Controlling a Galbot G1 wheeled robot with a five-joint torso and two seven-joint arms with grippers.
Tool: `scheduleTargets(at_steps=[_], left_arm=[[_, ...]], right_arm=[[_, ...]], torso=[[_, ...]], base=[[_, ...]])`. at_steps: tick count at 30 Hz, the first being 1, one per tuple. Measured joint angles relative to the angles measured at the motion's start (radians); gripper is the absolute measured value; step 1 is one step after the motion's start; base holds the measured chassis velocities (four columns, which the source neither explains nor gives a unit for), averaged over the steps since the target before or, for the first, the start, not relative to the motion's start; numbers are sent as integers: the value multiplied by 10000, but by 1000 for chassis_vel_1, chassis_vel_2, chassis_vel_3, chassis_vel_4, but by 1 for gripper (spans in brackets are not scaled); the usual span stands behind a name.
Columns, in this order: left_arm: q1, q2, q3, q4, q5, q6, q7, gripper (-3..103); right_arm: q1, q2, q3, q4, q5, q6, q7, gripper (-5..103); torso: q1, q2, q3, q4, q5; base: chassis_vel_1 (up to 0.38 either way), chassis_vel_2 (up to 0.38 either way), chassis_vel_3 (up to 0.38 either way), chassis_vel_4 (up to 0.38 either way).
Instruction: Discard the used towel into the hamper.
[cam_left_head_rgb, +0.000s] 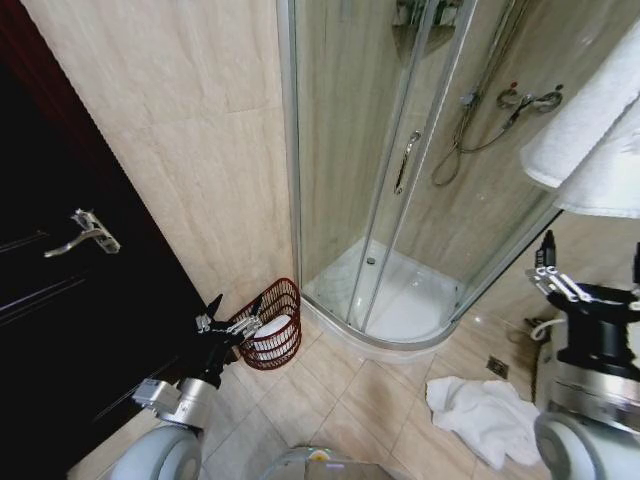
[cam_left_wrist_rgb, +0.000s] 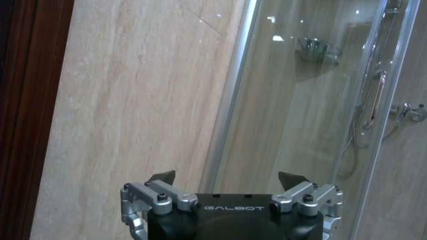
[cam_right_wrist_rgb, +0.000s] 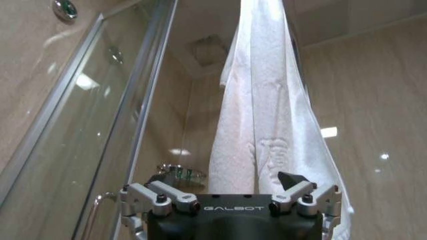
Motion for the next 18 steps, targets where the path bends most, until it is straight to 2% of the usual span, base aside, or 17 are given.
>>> scheduleTargets(at_steps=[5, 9, 18], left_arm=[[0, 0, 0, 1, 0, -1, 0, 100], [0, 1, 0, 1, -1, -1, 0, 100], [-1, 2, -1, 1, -1, -1, -1, 100]], right_arm=[[38, -557, 825, 0, 629, -69, -22, 100], [-75, -624, 1153, -4, 986, -168, -109, 100], [-8, -1124, 1447, -11, 1478, -275, -308, 100]], torso=[[0, 0, 0, 1, 0], [0, 0, 0, -1, 0], [0, 0, 0, 1, -3]], base=[[0, 0, 0, 0], [0, 0, 0, 0], [0, 0, 0, 0]])
